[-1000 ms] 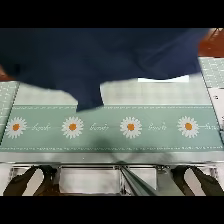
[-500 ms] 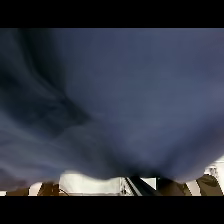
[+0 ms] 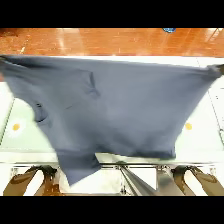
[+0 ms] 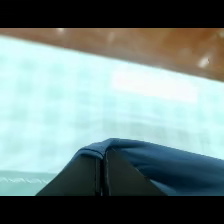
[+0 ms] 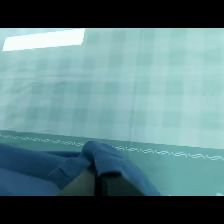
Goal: Fold the shirts.
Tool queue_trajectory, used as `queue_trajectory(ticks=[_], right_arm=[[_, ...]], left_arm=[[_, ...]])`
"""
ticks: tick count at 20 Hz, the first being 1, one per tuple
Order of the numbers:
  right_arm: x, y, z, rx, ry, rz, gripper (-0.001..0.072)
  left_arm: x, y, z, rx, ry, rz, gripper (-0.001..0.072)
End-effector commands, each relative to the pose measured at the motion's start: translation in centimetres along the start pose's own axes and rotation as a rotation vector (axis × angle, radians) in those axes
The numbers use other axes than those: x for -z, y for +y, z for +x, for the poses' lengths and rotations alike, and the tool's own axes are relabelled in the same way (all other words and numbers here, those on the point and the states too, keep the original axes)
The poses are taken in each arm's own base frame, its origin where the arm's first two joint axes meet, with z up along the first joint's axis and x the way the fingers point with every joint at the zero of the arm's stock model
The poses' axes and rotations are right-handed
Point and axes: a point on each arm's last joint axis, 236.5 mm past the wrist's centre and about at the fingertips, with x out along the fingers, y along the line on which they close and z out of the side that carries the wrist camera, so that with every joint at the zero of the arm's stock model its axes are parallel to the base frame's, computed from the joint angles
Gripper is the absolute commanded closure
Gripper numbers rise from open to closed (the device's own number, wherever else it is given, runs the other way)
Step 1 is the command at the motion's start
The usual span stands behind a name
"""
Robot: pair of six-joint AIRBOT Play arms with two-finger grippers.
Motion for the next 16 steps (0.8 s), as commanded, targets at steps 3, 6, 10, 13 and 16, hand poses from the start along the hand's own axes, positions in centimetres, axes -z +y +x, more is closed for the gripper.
queue_trajectory(ticks=[3,6,10,13,16], right_arm=[[-2.6,-4.8,17.3,-0.126,0.055,0.137,0.0687],[-5.2,-8.1,24.7,-0.18,0.067,0.283,0.0687],[-5.7,-11.1,28.9,-0.278,0.183,0.552,0.0283],[-5.3,-12.9,25.5,-0.334,0.239,0.573,0.0296],[-1.6,-18.0,18.4,-0.205,0.349,0.443,0.0297]], left_arm=[[2.5,3.2,16.4,0.046,0.094,-0.142,0.0689],[3.2,3.7,23.4,0.072,0.152,-0.257,0.0689],[5.0,1.9,27.4,0.185,0.319,-0.444,0.0249],[5.0,3.4,25.3,0.196,0.447,-0.445,0.0198],[6.7,9.0,19.5,0.119,0.598,-0.519,0.0198]])
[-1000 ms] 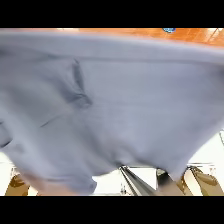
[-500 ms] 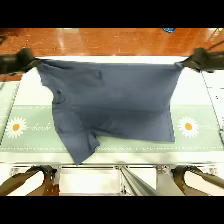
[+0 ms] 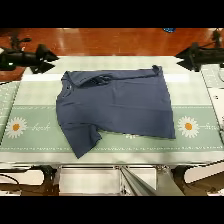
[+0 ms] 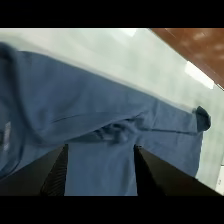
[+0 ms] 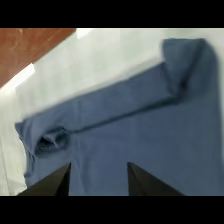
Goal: Fold the shirts.
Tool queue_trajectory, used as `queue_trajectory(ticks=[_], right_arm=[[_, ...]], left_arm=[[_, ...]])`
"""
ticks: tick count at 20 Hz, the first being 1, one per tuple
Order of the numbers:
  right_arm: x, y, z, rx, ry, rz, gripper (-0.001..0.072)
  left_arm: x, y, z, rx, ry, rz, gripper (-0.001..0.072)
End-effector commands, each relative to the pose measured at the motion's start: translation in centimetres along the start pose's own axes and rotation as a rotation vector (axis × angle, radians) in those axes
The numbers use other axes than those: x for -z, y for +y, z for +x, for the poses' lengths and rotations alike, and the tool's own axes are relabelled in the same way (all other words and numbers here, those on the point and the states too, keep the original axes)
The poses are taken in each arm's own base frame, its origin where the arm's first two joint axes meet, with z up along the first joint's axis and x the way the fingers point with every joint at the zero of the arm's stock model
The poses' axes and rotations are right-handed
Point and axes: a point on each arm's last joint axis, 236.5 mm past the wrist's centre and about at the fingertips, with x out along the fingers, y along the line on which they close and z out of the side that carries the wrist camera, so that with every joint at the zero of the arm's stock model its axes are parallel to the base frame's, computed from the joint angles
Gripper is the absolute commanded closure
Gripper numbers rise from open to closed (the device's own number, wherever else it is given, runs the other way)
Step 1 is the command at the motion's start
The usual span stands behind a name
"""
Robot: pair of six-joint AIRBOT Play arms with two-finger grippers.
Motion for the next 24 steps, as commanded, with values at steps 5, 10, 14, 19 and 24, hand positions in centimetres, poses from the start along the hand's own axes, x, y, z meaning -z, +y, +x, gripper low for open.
queue_trajectory(ticks=[5,10,14,19,24], right_arm=[[8.2,-12.5,-11.2,0.399,-0.05,0.153,0.0297],[18.7,-13.1,-5.8,0.294,-0.042,0.142,0.0297],[20.0,-11.0,-4.8,0.202,-0.097,0.165,0.0297],[20.2,-9.5,-4.0,0.15,-0.079,0.161,0.0297],[20.6,-10.3,-4.2,0.186,-0.064,0.153,0.0297]], left_arm=[[10.9,13.6,-8.5,-0.29,0.226,-0.117,0.0198],[21.9,15.5,-4.6,-0.066,0.242,-0.31,0.02],[24.3,17.5,-3.0,-0.084,0.228,-0.373,0.02],[24.0,17.9,-1.1,-0.12,0.215,-0.33,0.0201],[24.3,17.3,1.3,-0.142,0.254,-0.274,0.0312]])
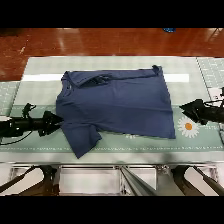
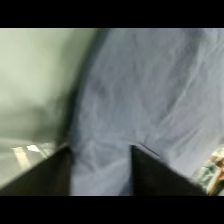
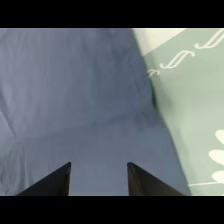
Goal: Fold the shirts.
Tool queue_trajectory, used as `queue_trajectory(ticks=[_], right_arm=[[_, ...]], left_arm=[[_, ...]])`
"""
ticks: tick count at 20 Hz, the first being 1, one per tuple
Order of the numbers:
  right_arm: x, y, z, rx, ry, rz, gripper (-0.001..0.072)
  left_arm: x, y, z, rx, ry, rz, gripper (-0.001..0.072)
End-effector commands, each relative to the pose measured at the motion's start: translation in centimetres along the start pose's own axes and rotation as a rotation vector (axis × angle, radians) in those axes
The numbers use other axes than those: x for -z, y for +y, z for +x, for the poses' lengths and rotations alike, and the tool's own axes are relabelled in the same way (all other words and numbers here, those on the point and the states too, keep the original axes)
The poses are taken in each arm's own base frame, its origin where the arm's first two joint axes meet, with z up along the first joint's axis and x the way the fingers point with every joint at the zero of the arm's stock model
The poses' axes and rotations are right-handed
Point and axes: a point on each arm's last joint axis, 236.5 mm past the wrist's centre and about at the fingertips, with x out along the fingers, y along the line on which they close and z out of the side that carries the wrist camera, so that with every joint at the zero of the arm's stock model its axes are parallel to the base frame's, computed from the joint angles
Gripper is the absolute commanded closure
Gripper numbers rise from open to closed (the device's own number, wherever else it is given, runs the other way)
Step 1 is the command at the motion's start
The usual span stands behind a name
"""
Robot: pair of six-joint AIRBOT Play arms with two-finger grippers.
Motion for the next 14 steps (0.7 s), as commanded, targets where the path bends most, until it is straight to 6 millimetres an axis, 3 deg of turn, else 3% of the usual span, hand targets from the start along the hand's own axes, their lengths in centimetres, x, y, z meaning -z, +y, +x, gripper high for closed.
queue_trajectory(ticks=[1,3,7,9,12,14], right_arm=[[0.5,-1.2,0.0,0.053,0.019,-0.008,0.0298],[1.8,-3.8,-0.3,0.162,0.072,0.0,0.0297],[7.2,-8.9,-2.8,0.401,0.303,0.057,0.0297],[8.9,-9.2,-2.8,0.405,0.354,0.095,0.0297],[11.0,-9.4,-1.1,0.356,0.381,0.126,0.0298],[11.1,-9.1,0.2,0.31,0.351,0.143,0.0298]], left_arm=[[-0.4,-0.3,1.4,-0.035,0.003,0.049,0.0473],[0.0,-1.1,1.5,-0.028,0.038,0.089,0.0675],[0.3,-2.3,1.0,-0.005,0.074,0.152,0.069],[0.3,-2.3,1.0,-0.006,0.073,0.153,0.069],[0.4,-2.3,1.1,-0.005,0.074,0.151,0.069],[0.4,-2.3,1.1,-0.005,0.074,0.151,0.069]])
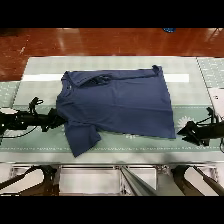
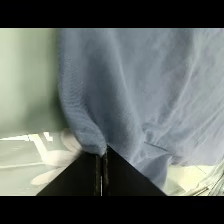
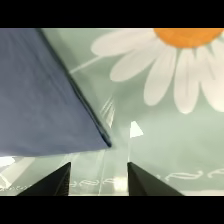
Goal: Fold the shirts.
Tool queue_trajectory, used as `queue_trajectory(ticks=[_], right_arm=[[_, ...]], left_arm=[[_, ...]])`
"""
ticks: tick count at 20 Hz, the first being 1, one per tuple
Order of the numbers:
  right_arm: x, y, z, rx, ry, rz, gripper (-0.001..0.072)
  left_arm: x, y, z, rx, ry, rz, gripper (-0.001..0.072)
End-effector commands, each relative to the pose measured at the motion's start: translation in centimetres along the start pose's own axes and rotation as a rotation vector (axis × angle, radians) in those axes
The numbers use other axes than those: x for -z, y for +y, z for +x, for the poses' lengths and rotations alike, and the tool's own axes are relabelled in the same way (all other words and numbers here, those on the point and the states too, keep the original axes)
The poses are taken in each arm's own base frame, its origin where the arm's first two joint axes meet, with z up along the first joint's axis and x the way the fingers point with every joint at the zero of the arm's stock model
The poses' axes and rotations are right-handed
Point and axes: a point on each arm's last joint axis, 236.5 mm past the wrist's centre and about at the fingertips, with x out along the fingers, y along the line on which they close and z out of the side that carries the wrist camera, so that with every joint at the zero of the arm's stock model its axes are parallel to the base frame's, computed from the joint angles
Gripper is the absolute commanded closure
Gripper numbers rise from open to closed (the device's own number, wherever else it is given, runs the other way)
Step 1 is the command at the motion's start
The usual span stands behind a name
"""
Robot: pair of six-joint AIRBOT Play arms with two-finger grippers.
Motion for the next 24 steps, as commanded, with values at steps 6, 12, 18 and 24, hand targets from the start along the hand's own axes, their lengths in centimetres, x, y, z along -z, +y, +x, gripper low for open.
queue_trajectory(ticks=[6,12,18,24], right_arm=[[-1.1,2.6,3.5,-0.186,0.027,0.048,0.0298],[-3.8,7.6,4.7,-0.382,-0.022,0.031,0.0388],[-5.8,15.8,0.1,-0.392,-0.06,-0.319,0.0688],[-10.5,28.5,-23.7,-0.417,-0.631,-0.666,0.0688]], left_arm=[[0.0,-0.1,0.0,0.003,0.003,0.004,0.069],[-0.1,-0.1,0.0,0.002,-0.003,0.003,0.069],[-4.6,-7.9,-4.6,0.156,-0.088,0.118,0.069],[-9.0,-27.4,-22.6,0.379,-0.501,0.547,0.069]])
